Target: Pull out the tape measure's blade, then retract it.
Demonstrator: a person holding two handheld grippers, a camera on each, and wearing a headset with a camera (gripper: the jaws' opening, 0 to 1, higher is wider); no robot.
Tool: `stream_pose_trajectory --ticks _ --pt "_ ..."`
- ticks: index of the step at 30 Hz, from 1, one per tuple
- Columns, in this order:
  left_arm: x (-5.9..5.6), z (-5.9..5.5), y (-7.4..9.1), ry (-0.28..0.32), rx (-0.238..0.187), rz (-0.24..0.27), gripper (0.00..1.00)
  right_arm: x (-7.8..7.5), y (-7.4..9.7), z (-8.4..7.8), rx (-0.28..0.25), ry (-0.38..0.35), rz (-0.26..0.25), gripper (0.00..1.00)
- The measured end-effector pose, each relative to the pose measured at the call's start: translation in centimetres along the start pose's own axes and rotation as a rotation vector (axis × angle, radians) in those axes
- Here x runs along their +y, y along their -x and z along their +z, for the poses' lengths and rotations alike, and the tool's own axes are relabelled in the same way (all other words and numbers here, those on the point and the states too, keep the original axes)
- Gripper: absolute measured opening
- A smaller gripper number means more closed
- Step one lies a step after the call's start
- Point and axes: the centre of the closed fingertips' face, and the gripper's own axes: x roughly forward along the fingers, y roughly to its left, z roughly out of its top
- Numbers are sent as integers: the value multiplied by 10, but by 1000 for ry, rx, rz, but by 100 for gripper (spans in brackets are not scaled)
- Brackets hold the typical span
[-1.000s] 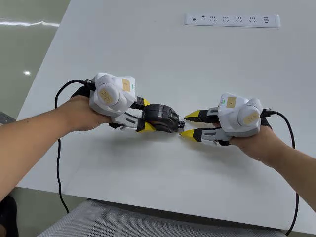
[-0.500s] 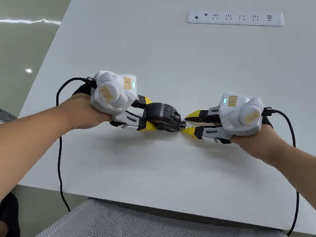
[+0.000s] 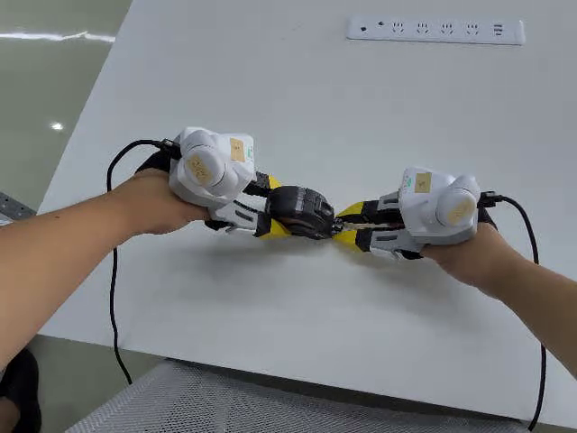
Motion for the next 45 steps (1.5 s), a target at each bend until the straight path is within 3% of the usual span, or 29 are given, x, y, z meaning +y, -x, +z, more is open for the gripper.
stream_pose_trajectory --ticks 12,25,45 --pt "-1 0 0 12 -10 5 29 1 2 1 -20 -13 -1 11" --pt "0 0 1 29 -13 12 29 1 3 -1 6 19 -16 8" --pt "-1 1 -1 36 -22 6 29 -1 15 -7 17 -4 -17 8"
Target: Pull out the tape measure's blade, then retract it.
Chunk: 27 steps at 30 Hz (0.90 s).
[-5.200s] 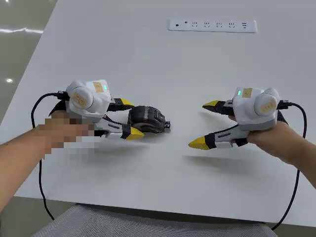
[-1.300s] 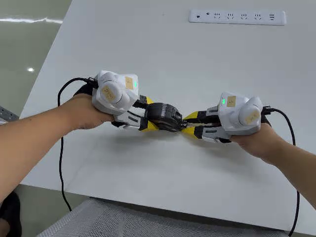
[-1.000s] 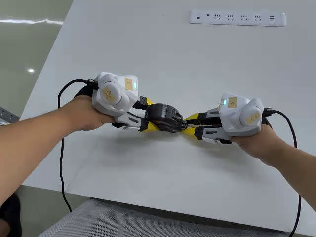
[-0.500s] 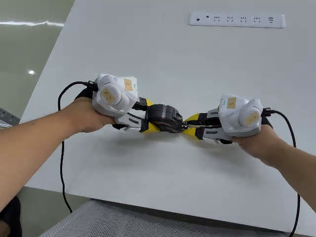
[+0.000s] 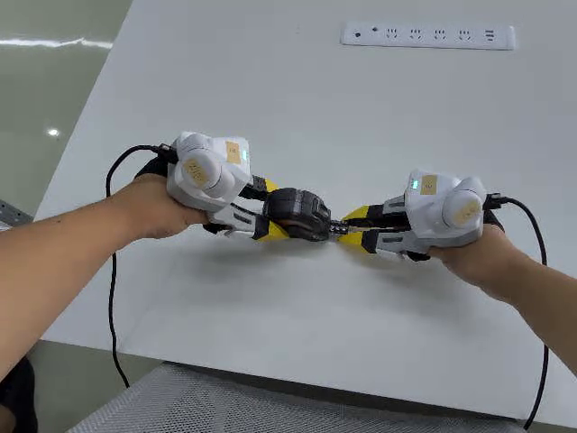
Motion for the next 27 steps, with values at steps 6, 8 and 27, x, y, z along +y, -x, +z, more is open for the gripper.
stream_pose_trajectory --ticks 6,8,27 --pt "1 0 0 4 -3 2 28 -2 5 -3 8 2 -2 8" --pt "1 0 0 2 -2 1 28 -2 7 -3 10 5 -3 8" --pt "-1 2 -1 1 -3 -1 28 -4 28 -13 30 12 -17 8"
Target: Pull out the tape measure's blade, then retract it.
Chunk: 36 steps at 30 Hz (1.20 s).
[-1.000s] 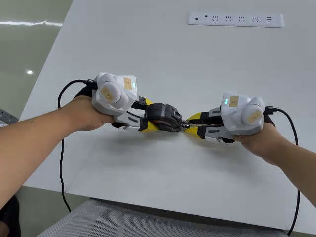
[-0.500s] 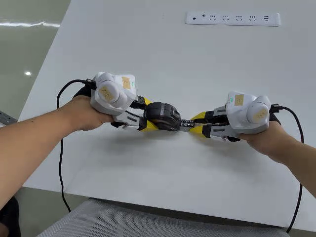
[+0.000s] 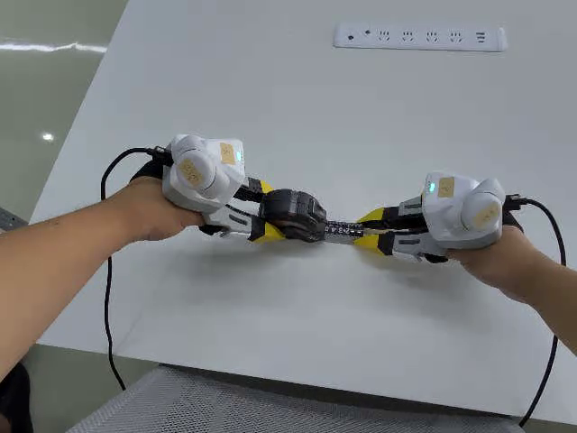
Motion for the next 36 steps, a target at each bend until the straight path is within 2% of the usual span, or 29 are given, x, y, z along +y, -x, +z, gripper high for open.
stream_pose_trajectory --ticks 36 --pt "-2 2 -1 6 -7 6 29 -5 35 -23 21 -43 -52 8"
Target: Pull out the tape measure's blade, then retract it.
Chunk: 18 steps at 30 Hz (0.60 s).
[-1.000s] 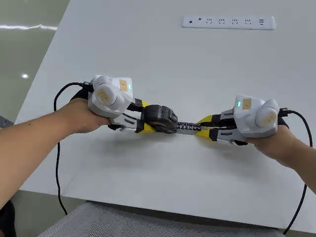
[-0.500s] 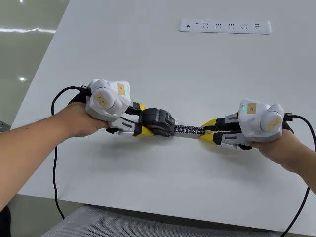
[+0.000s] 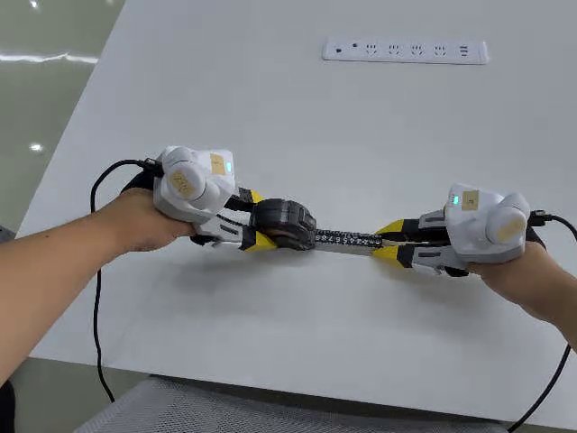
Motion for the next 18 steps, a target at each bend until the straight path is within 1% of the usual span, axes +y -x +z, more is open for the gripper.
stream_pose_trajectory --ticks 18 --pt "0 -1 0 2 1 0 29 -1 19 -12 8 -22 -19 8"
